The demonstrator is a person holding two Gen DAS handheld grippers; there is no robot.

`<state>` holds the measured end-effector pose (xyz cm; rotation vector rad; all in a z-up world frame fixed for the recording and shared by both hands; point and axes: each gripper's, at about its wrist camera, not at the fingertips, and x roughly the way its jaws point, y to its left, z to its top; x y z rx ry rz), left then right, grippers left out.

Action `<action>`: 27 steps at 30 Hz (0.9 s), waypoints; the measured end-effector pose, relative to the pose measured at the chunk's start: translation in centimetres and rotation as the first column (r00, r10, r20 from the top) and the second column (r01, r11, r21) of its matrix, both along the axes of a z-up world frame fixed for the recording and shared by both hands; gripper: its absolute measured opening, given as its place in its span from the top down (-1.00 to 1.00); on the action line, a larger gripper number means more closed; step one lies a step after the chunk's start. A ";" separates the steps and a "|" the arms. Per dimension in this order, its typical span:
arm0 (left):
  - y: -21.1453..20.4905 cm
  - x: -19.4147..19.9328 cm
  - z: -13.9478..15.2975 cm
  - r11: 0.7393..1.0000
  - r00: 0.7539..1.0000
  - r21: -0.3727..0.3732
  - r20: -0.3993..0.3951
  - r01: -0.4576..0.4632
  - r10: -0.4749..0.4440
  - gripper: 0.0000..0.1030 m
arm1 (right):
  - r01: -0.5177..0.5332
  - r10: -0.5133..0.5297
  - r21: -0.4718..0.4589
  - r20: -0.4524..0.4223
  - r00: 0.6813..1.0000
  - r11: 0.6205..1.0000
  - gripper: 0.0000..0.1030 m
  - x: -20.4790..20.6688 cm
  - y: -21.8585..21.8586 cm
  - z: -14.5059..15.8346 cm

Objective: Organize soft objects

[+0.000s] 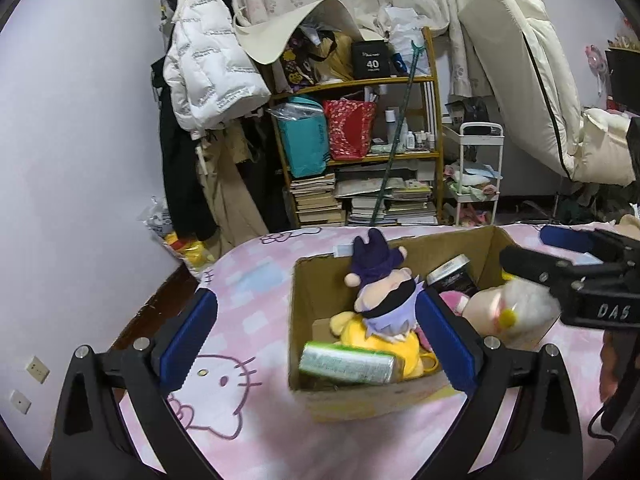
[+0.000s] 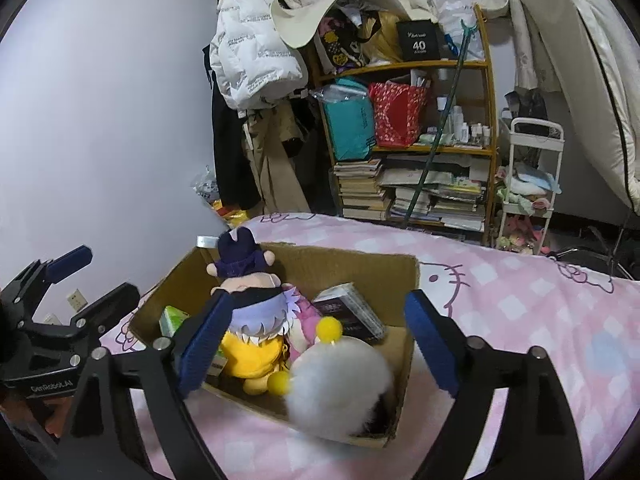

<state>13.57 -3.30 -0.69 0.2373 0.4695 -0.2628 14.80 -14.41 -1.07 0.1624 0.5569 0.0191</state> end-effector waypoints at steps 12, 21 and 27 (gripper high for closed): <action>2.6 -5.3 3.9 0.998 0.995 -0.008 0.076 -0.068 0.069 -0.98 | 0.044 -0.041 -0.038 0.069 0.997 0.998 -1.00 -5.4 0.5 5.0; 4.9 -8.6 5.7 0.990 0.987 -0.050 0.090 -0.132 0.136 -0.98 | 0.102 -0.092 -0.064 0.153 0.984 0.993 -1.00 -10.7 0.8 8.7; 5.5 -10.8 6.8 0.989 0.984 -0.057 0.113 -0.134 0.140 -0.98 | 0.114 -0.099 -0.089 0.159 0.982 0.990 -1.00 -13.7 1.0 9.2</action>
